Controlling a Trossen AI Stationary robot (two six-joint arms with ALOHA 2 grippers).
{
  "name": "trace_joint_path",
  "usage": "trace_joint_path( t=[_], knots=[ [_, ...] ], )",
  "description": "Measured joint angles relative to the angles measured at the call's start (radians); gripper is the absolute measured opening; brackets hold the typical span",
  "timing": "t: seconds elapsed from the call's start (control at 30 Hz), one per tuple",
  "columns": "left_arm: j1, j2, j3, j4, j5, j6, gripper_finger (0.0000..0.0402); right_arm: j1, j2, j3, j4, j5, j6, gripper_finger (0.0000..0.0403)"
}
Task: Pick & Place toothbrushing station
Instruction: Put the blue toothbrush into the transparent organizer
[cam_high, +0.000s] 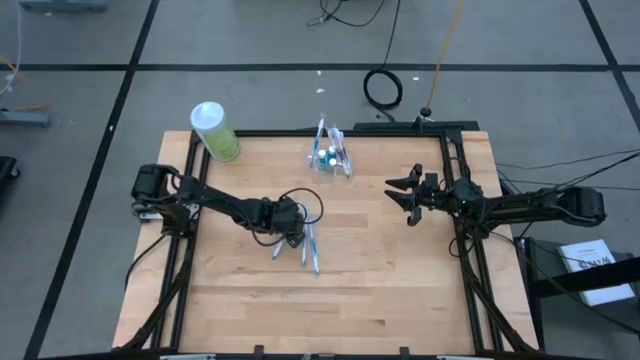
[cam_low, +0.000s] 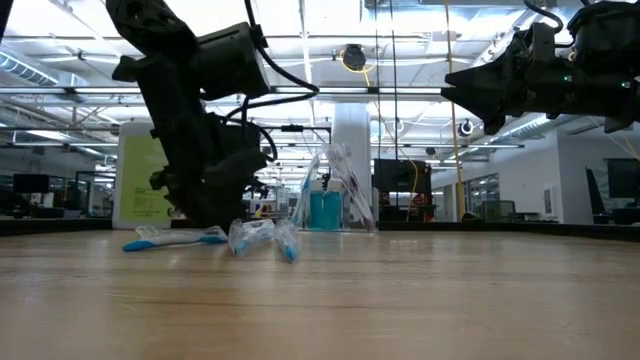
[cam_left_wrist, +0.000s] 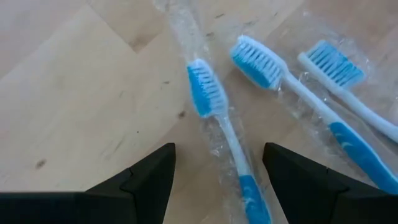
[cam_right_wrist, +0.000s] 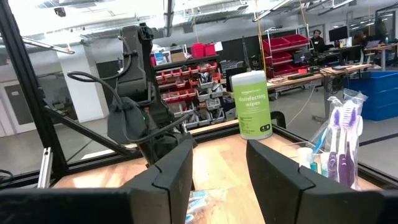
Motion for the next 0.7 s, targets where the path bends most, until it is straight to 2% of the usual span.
trace_joint_path(
  t=[0.13, 0.2, 0.3, 0.57, 0.63, 0.7],
  knots=[
    [0.002, 0.025, 0.002, 0.007, -0.003, 0.002, 0.0253, 0.000, 0.000, 0.000, 0.000, -0.001, 0.000, 0.0141],
    [0.002, 0.027, 0.002, 0.005, 0.001, -0.003, 0.0238, 0.000, 0.000, 0.000, 0.000, -0.001, 0.000, 0.0141],
    [0.001, 0.027, 0.001, 0.005, 0.004, -0.003, 0.0191, 0.000, 0.000, 0.000, 0.000, 0.000, 0.000, 0.0141],
    [0.020, 0.025, 0.000, 0.000, 0.077, 0.020, 0.0030, 0.000, 0.000, 0.000, 0.000, 0.000, 0.000, 0.0141],
    [0.025, 0.024, 0.000, 0.000, 0.081, 0.044, 0.0012, 0.000, 0.000, 0.000, 0.000, 0.000, 0.000, 0.0141],
    [0.026, 0.005, -0.002, -0.007, 0.084, 0.085, 0.0014, 0.000, 0.000, 0.000, 0.000, 0.000, 0.000, 0.0141]
  ],
)
